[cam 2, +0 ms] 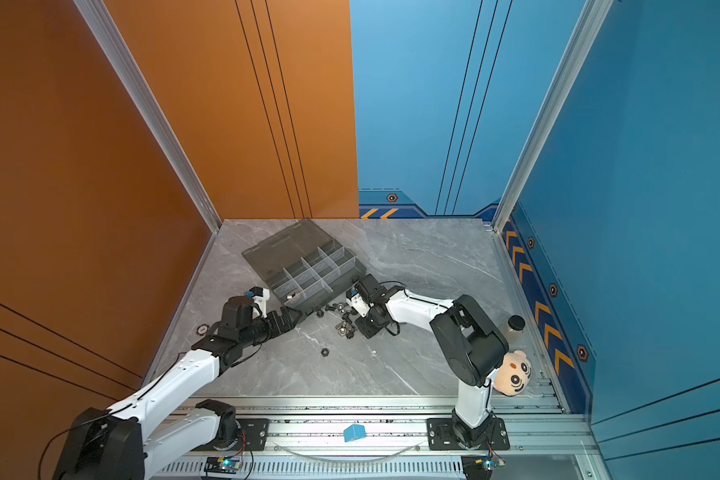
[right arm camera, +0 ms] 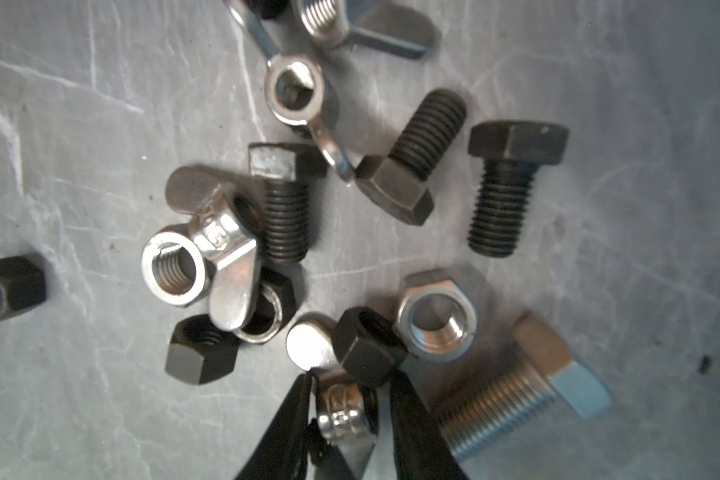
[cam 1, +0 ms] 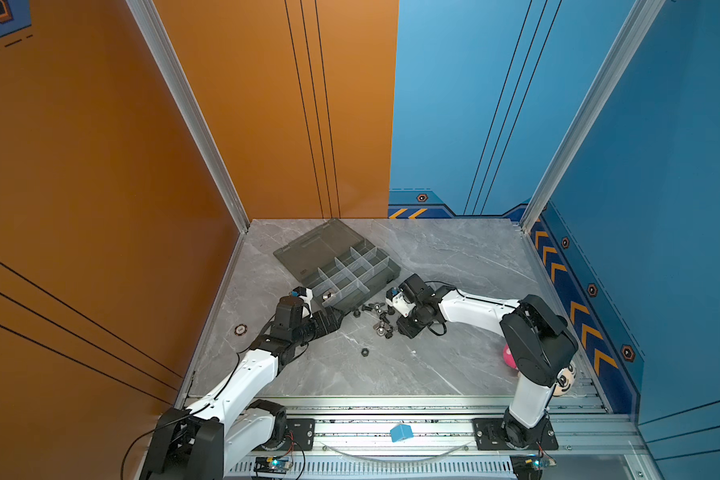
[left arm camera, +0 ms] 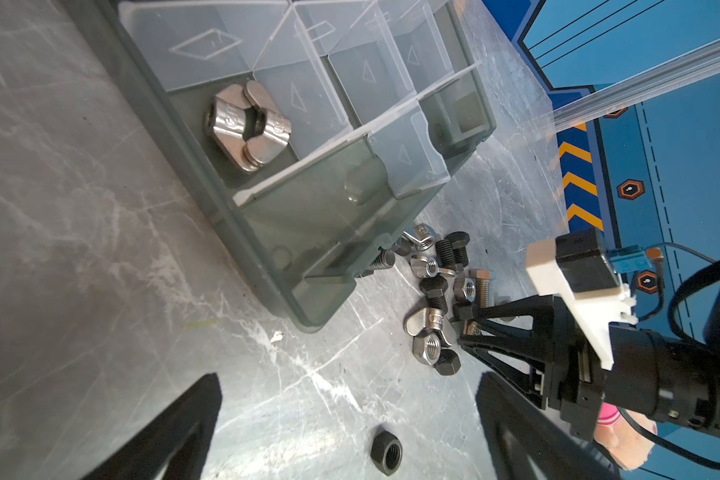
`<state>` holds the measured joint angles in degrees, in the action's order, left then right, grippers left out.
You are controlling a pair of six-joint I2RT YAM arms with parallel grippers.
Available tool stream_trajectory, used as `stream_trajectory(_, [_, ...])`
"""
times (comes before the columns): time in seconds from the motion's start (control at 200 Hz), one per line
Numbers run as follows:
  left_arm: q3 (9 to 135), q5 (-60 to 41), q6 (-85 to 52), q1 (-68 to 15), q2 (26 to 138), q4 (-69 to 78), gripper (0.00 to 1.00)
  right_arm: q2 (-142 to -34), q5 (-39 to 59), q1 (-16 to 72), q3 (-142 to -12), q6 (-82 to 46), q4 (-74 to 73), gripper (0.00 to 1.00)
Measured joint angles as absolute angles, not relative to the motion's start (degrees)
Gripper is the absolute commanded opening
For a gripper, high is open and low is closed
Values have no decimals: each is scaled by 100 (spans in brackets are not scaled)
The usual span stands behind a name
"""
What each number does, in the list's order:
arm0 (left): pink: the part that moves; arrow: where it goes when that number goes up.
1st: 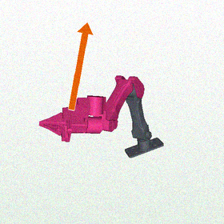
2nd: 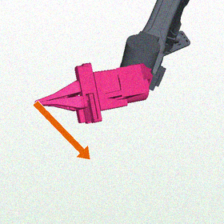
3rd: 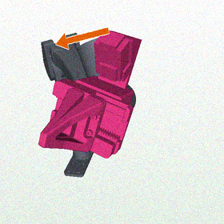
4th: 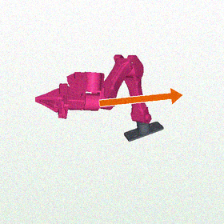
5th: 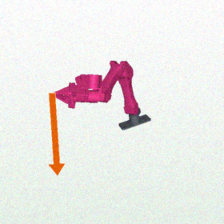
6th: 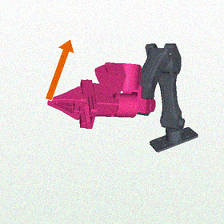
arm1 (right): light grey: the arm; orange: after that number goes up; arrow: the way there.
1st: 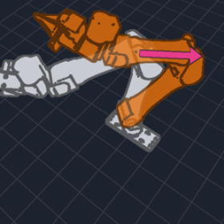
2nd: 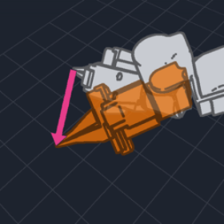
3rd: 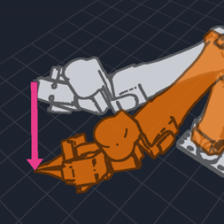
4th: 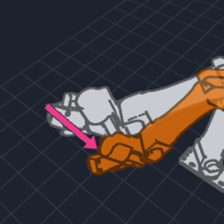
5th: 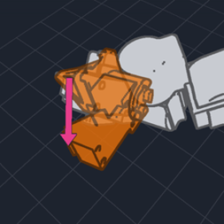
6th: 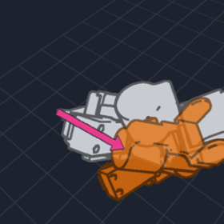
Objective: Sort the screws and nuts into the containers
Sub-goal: 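Close the right gripper on a silver wing nut in the pile, then carry the wing nut with the right gripper and drop it into the compartment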
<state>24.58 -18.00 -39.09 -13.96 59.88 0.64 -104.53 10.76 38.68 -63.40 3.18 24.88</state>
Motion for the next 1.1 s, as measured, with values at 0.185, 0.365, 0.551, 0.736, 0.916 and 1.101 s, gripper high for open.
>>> stream_trajectory(0.185, [2469, -1800, -3909, -1396, 6034, 64, 98, -10479, 1131, 3868, -6370, 311, 2488, 18])
stream_trajectory(0.365, [2486, -1800, -3909, -1396, 6047, 64, 98, -10477, 1229, 3857, -6405, 274, 2488, 6])
stream_trajectory(0.551, [2486, -1802, -3909, -1393, 6045, 67, 98, -10438, 1498, 3789, -6407, 202, 2499, 2])
stream_trajectory(0.736, [2486, -1811, -3911, -1382, 5999, 64, 98, -10082, 1831, 3717, -6569, 75, 2556, 1])
stream_trajectory(0.916, [2469, -1872, -4051, -1243, 5839, 80, 98, -9786, 2171, 3706, -7120, -99, 2528, 0])
stream_trajectory(1.101, [2342, -2029, -4257, -1070, 5621, 167, 98, -9926, 2405, 3736, -7889, -279, 2316, 0])
